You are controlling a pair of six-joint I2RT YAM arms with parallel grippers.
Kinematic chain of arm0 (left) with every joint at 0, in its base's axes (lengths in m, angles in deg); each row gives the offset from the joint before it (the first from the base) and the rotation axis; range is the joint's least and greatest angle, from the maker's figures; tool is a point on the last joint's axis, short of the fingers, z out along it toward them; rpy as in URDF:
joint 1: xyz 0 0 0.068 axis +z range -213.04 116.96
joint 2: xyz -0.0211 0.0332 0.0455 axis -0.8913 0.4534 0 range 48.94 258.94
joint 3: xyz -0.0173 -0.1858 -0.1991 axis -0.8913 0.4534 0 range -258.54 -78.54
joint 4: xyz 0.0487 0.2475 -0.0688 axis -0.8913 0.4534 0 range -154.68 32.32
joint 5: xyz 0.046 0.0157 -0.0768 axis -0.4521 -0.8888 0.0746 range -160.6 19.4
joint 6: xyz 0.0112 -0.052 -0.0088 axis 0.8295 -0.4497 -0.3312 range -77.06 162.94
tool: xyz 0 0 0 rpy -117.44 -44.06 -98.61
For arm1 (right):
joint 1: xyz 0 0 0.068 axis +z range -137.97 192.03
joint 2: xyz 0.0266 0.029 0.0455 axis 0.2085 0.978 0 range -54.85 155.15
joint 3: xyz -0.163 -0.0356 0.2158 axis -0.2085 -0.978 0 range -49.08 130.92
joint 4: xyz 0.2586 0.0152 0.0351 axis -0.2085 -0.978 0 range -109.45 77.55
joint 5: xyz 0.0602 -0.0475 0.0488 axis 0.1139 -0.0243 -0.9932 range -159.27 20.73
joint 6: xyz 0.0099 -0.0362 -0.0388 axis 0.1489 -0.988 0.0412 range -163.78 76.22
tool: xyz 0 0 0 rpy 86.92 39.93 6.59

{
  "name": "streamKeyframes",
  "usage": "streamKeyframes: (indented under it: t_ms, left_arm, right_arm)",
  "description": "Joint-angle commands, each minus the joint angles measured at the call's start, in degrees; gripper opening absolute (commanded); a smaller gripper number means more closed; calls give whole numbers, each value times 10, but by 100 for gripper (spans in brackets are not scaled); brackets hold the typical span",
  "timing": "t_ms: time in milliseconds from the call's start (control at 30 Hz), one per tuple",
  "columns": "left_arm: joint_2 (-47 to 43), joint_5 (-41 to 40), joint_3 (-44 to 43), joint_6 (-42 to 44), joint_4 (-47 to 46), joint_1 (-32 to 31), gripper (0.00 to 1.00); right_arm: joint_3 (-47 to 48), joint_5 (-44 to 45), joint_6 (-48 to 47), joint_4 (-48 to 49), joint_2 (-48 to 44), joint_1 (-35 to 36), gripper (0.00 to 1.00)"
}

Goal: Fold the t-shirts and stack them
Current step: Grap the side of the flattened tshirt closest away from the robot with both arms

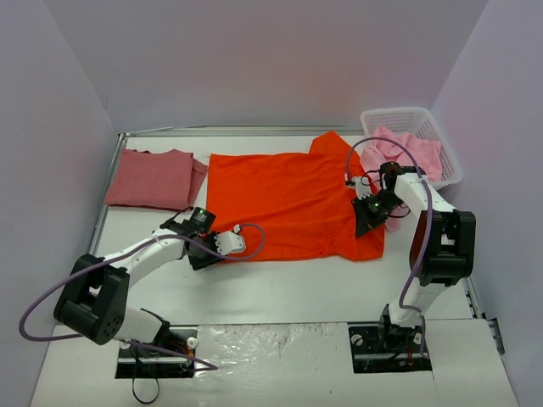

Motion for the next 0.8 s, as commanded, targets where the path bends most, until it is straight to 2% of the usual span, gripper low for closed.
streamKeyframes:
  t_ms: [0, 133, 267, 400, 433, 533, 767]
  left_arm:
    - [35, -13, -20, 9, -3, -4, 31]
    - [74, -24, -20, 1, -21, -5, 32]
    - [67, -30, -10, -6, -42, -5, 31]
    - [65, -25, -15, -13, -35, -5, 23]
    - [60, -26, -16, -14, -31, -5, 14]
    - [36, -21, -27, -18, -3, -5, 3]
    - [-51, 5, -64, -37, 99, -5, 2]
  right_arm:
    - [-2, 1, 4, -15, -3, 2, 0]
    - [-3, 4, 4, -15, -6, 2, 0]
    - [-7, 6, 2, -13, -6, 2, 0]
    - [-10, 11, 2, -15, -11, 2, 0]
    - [-10, 12, 3, -16, -13, 2, 0]
    - [-10, 19, 3, -21, -28, 2, 0]
    - [-4, 29, -15, -54, -76, 1, 0]
